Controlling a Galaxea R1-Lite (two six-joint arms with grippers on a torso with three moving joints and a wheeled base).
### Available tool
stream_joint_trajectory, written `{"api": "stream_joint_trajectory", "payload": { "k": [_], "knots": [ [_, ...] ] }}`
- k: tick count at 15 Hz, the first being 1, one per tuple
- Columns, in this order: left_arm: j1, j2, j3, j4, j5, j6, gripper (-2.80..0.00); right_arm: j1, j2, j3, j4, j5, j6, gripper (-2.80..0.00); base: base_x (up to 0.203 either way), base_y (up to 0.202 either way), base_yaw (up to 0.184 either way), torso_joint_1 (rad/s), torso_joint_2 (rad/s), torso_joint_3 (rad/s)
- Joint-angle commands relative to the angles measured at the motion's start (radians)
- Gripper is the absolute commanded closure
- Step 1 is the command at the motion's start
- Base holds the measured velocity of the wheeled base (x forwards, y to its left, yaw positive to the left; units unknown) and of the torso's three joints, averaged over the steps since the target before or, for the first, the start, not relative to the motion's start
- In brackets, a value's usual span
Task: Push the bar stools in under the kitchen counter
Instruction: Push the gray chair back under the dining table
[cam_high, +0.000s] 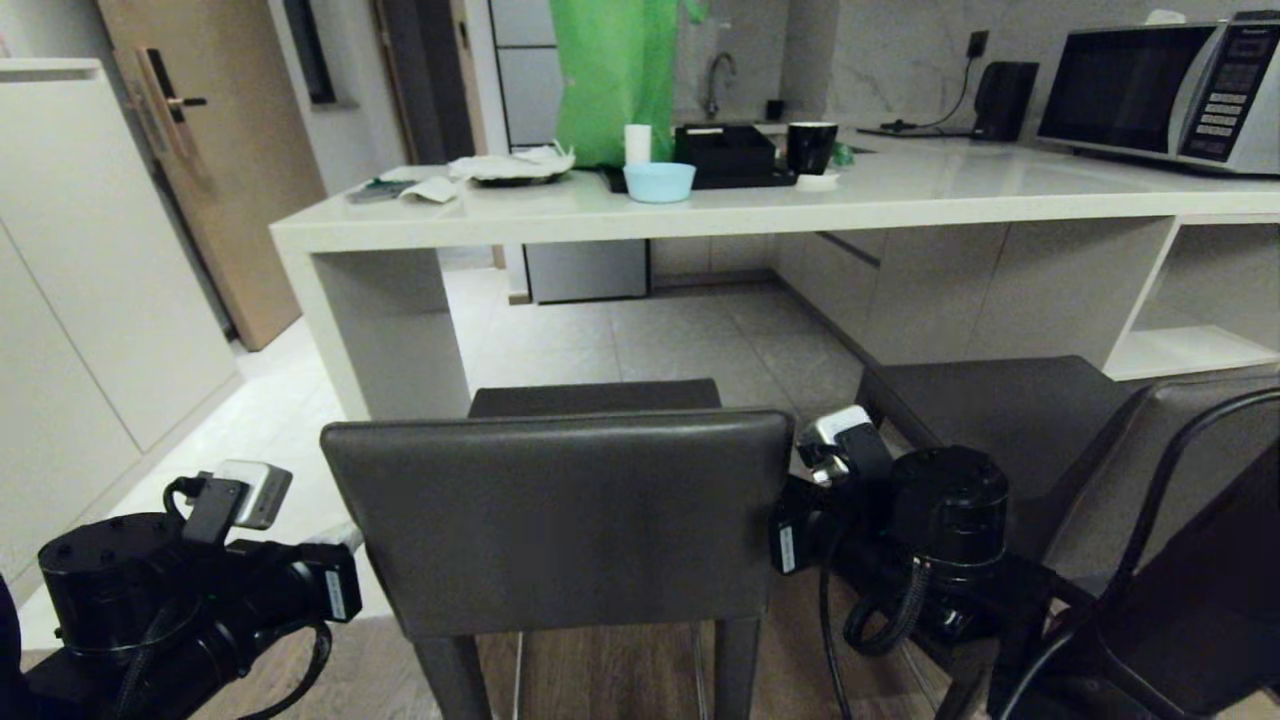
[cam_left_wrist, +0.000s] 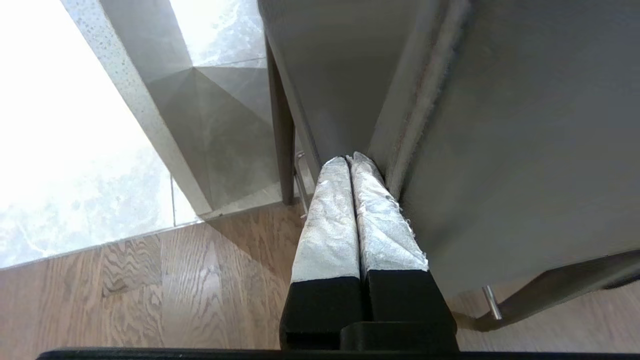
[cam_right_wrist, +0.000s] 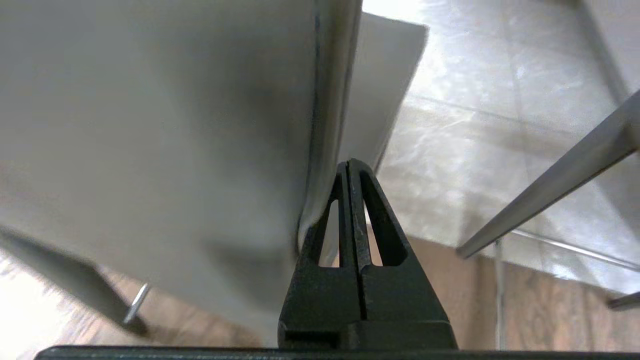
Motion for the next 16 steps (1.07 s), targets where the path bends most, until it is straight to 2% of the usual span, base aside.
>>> {"api": "stream_joint_trajectory", "payload": {
  "k": [1, 4, 6, 13, 16],
  "knots": [
    [-0.044, 0.001, 0.017, -0.008, -0.011, -0.002, 0.0, 0.003, 0.051, -0.092, -0.002, 0.006, -0.007, 0.0, 0.0, 0.0, 0.0, 0.0, 0.0, 0.0],
    [-0.095, -0.011, 0.025, -0.008, -0.01, -0.001, 0.0, 0.014, 0.09, -0.172, 0.017, 0.005, -0.054, 0.0, 0.0, 0.0, 0.0, 0.0, 0.0, 0.0],
    [-0.105, -0.011, 0.024, -0.008, -0.01, -0.001, 0.0, 0.019, 0.106, -0.2, 0.017, 0.004, -0.06, 0.0, 0.0, 0.0, 0.0, 0.0, 0.0, 0.0],
    [-0.075, 0.001, -0.04, -0.008, -0.001, 0.005, 0.0, 0.014, 0.122, -0.127, -0.033, -0.002, -0.06, 0.0, 0.0, 0.0, 0.0, 0.0, 0.0, 0.0],
    [-0.041, 0.04, -0.12, -0.008, -0.003, 0.073, 0.0, 0.015, 0.119, -0.132, -0.035, -0.002, -0.063, 0.0, 0.0, 0.0, 0.0, 0.0, 0.0, 0.0]
  ]
}}
